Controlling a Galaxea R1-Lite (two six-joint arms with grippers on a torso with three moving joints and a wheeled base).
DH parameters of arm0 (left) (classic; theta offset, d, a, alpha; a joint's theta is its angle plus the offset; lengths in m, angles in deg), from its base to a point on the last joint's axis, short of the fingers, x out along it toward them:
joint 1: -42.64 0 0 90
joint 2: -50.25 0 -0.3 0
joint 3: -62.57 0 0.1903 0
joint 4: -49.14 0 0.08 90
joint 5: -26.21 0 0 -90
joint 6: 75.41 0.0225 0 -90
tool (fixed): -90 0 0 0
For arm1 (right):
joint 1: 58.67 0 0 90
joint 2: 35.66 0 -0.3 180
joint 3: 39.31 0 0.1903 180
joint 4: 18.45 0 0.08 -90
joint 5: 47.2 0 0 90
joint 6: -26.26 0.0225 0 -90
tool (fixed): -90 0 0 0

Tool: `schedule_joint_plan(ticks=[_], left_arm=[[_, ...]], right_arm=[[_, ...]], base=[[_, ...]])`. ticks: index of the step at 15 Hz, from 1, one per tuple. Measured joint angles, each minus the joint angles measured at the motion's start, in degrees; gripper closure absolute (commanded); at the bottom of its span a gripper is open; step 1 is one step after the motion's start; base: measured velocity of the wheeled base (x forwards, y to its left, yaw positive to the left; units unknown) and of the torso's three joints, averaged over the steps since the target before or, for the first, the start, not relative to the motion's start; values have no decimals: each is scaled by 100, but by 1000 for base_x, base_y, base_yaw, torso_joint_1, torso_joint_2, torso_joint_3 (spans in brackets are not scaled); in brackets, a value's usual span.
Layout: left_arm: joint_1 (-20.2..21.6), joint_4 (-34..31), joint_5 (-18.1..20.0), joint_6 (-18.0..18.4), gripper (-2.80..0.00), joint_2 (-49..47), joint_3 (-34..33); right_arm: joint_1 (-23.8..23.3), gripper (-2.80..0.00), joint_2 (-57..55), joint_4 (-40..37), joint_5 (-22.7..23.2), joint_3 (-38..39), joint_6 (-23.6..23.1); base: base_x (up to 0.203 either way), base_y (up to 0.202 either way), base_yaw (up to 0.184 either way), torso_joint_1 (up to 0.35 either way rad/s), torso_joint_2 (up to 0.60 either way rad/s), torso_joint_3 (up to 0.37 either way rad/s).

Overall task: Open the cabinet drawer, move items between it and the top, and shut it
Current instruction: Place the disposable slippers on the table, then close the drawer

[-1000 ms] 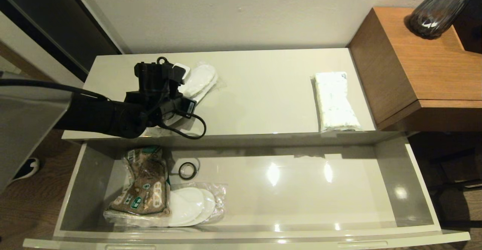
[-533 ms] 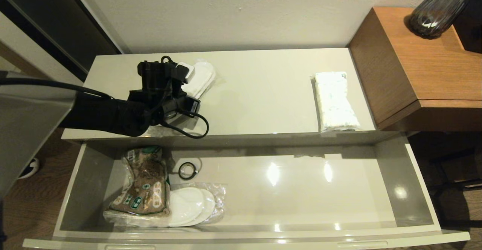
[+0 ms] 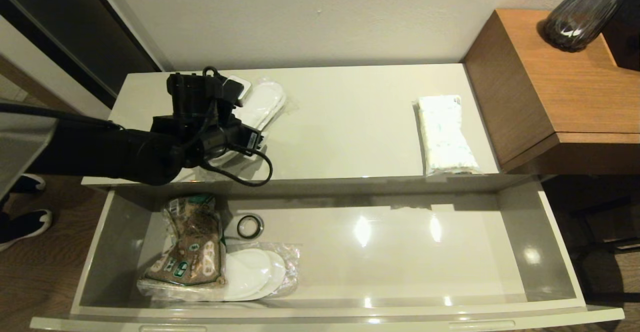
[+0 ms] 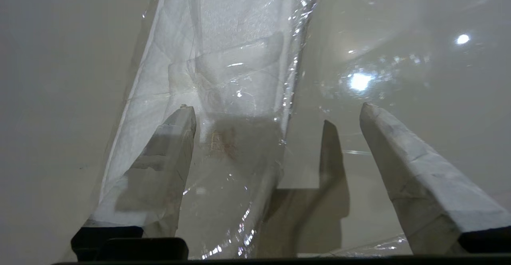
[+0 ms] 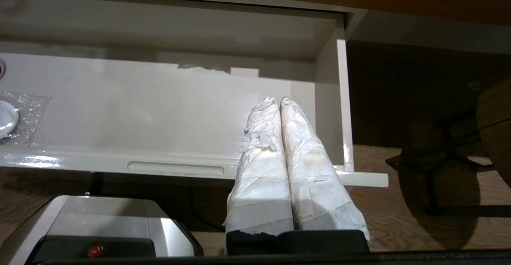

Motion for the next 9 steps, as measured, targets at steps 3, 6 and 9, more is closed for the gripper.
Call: schedule_joint_plan(ticks=[3, 6, 9], left_arm=[[-113, -27, -2, -145, -280, 347, -250], [-175, -424, 11, -221, 0, 754, -483], [-266, -1023, -31, -463, 0, 1210, -738]], right_arm=[[2, 0, 0, 2, -1, 0, 0], [1, 0, 0, 0, -1, 0, 2], [0, 0, 0, 2, -4, 0, 0]], base=[[0, 0, 0, 0, 0, 0], [0, 0, 0, 0, 0, 0], [0, 0, 0, 0, 0, 0]])
